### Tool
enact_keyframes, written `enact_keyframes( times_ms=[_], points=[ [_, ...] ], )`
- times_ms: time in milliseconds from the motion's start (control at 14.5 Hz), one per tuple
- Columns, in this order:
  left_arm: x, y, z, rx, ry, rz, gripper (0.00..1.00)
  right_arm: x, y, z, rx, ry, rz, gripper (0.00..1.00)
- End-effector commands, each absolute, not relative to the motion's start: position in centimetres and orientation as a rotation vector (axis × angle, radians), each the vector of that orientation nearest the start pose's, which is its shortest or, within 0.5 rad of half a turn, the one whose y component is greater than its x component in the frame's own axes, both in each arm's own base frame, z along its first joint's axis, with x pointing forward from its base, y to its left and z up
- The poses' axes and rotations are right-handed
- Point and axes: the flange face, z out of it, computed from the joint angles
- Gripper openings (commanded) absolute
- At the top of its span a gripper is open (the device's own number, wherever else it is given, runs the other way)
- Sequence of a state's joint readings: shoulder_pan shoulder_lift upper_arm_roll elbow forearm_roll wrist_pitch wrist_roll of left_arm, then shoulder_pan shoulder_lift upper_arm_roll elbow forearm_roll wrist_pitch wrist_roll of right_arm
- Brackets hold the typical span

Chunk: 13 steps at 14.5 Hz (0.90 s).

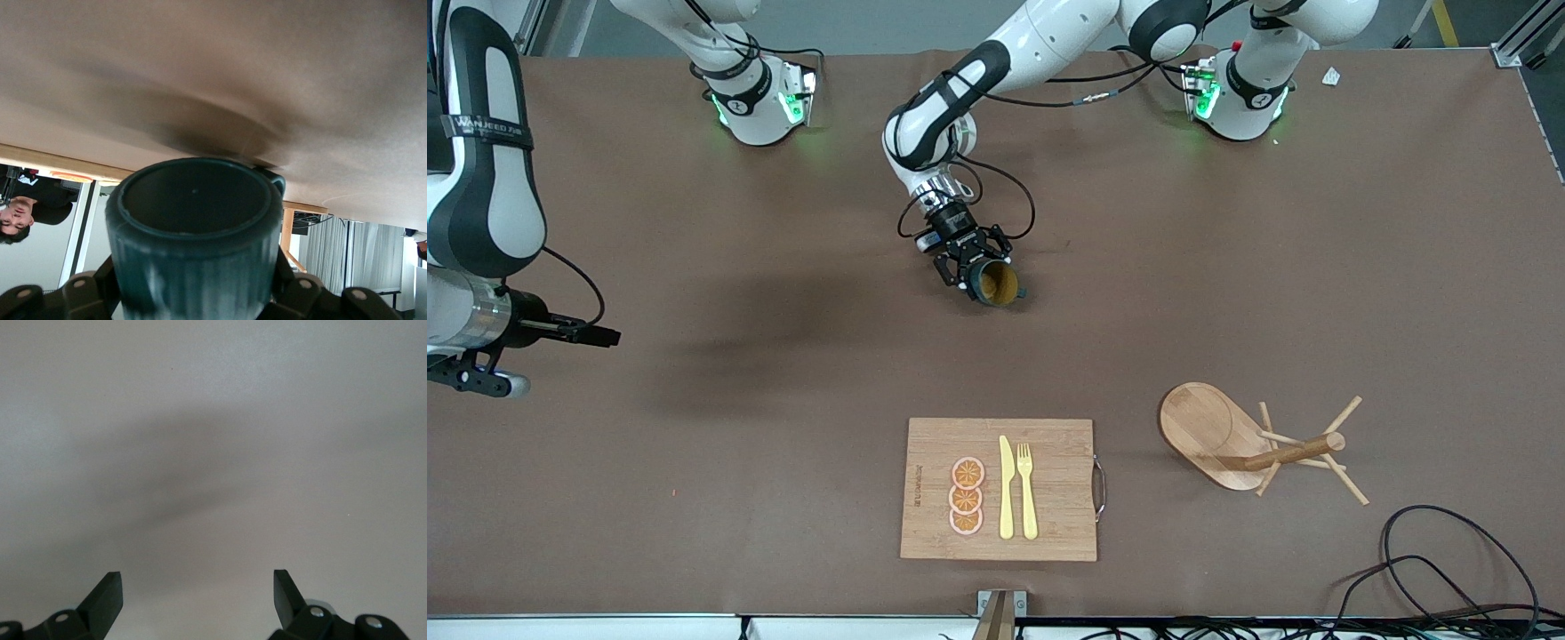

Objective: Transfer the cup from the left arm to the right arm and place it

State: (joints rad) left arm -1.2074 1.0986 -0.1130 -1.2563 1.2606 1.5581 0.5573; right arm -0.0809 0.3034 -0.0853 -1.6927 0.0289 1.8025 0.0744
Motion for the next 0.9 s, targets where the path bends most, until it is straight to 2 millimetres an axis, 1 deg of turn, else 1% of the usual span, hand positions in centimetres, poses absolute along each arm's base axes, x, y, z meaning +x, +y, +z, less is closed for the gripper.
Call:
enact_keyframes(
  times_ms=[0,138,344,551,827],
  points=[
    [28.63,-63.54,9.37,-0.702,1.751,0.222,0.54,61.44,-9.69,40.08,-3.079,0.418,0.296,1.00],
    [28.62,-63.54,9.37,-0.704,1.751,0.221,0.56,61.45,-9.69,39.99,-3.079,0.418,0.298,1.00],
    [28.54,-63.56,9.36,-0.710,1.751,0.218,0.56,61.44,-9.78,39.99,-3.078,0.421,0.298,1.00],
    [28.39,-63.65,9.21,-0.724,1.764,0.209,0.61,61.48,-9.79,39.91,-3.079,0.421,0.296,1.00],
    [28.40,-63.69,9.12,-0.733,1.772,0.204,0.63,61.50,-9.79,39.82,-3.079,0.421,0.298,1.00]
  ],
)
